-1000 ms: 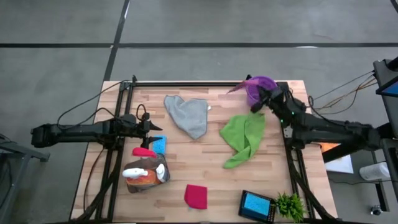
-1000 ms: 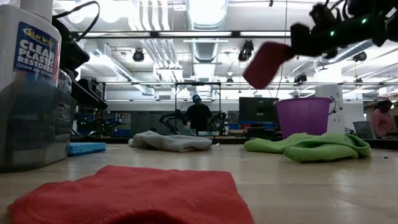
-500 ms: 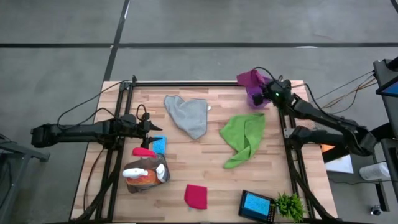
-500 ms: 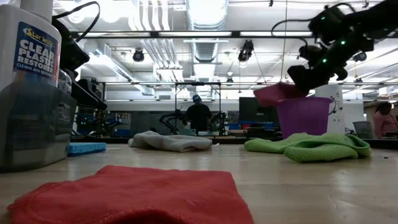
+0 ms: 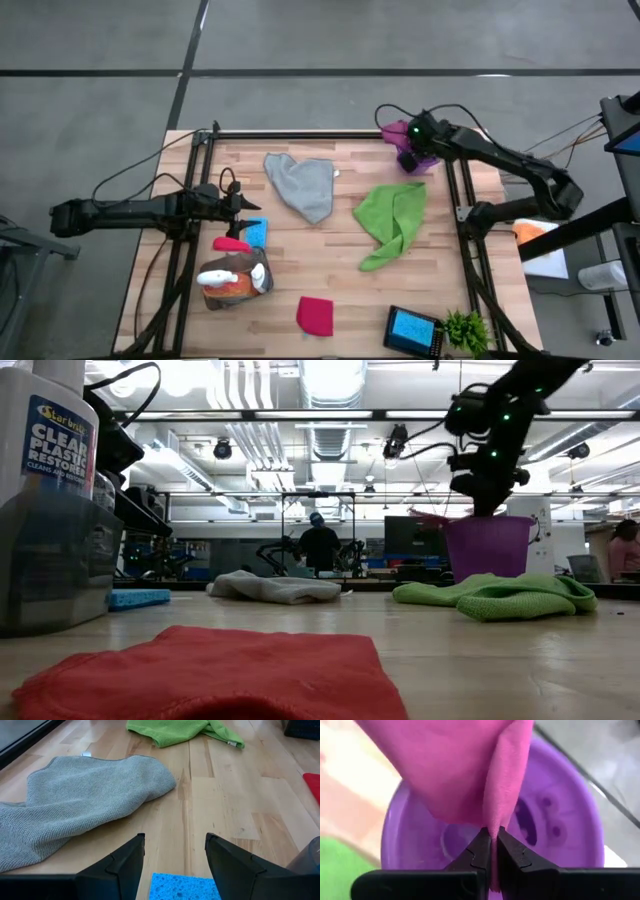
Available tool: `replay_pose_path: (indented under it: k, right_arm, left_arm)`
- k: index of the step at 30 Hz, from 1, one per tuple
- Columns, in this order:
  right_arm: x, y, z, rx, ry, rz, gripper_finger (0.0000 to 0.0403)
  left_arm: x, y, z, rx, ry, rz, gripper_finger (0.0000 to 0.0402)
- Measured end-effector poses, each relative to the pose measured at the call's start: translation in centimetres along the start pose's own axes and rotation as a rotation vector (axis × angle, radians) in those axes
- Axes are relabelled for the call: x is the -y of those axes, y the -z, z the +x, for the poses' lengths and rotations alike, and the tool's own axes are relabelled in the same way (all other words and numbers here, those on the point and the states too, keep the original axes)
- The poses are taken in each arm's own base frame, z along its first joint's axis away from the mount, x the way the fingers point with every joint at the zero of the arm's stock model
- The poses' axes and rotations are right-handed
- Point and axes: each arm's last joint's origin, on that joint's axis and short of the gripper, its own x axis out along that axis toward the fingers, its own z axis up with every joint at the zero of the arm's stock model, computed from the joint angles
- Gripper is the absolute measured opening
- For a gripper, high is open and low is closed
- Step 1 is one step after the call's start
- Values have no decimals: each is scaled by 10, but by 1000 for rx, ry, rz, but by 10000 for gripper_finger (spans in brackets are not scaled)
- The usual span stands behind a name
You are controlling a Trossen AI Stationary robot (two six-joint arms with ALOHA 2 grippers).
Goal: Pick & Place Kitchen Items
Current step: Put the pink microfiber towel into the purple bucket
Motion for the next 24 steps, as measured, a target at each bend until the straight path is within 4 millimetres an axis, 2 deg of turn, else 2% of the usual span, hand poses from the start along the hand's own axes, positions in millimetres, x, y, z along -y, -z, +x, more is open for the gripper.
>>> replay_pose_path:
  k: [11,17,20,24]
  right_arm:
    - [-6,-8,10,-296,-21,-165,18]
    - [-4,-15,6,-303,-17,-176,23]
    - [-1,-19,-1,-269,-5,-168,54]
    - [3,-24,-13,-220,12,-153,129]
  left_arm:
    - [0,0,0,0,0,0,214]
    - [0,0,0,0,-1,0,214]
    - [0,0,0,0,-1,-1,214]
    - [0,0,0,0,-1,0,214]
